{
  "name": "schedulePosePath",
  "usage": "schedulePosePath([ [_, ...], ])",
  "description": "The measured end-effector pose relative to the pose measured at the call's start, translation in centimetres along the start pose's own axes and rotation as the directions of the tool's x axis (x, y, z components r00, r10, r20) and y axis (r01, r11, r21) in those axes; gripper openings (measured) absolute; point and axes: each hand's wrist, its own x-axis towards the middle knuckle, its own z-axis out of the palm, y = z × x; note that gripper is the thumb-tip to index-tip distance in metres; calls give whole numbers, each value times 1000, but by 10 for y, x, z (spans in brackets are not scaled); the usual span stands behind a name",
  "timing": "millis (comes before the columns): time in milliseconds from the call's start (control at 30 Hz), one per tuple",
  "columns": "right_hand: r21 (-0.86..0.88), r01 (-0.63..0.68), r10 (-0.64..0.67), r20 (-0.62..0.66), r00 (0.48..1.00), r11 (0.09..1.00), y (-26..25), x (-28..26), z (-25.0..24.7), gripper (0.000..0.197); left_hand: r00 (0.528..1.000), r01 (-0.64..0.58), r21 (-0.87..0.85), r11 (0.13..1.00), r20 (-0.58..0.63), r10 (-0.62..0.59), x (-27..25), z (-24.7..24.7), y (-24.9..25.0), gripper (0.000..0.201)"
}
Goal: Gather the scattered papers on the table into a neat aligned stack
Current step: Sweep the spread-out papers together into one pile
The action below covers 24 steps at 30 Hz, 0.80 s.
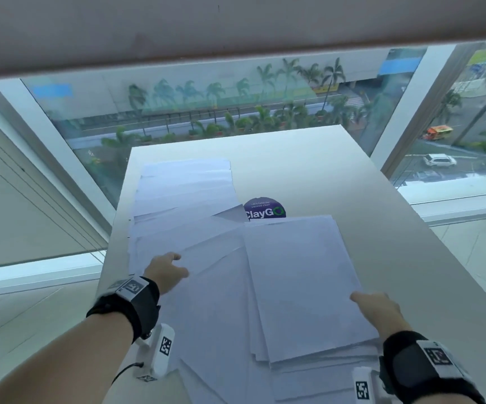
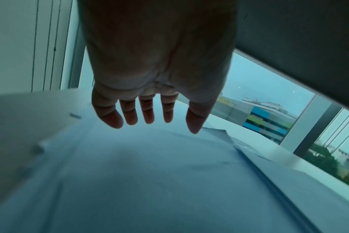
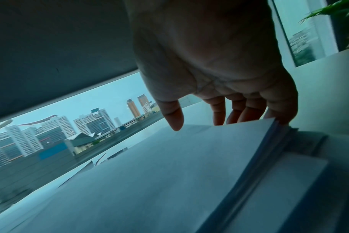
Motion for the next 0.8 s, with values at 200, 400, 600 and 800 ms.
schedulePosePath([
  [200, 36, -57, 60, -85, 995, 998, -7, -17, 12, 70, 995, -63, 241, 968, -65, 81, 56, -44, -3, 58],
  [400, 125, 5, -7, 21, 1000, 992, -6, -24, 41, 47, 982, -149, 347, 926, -60, 181, 106, -56, 16, 65],
  [600, 137, 20, -15, -34, 999, 990, -15, -30, 55, 36, 981, -160, 478, 864, -23, 194, 140, -53, 24, 71],
  [800, 116, 26, -20, -58, 998, 993, -17, -33, 54, 43, 989, -139, 538, 831, 33, 144, 156, -51, 13, 78],
])
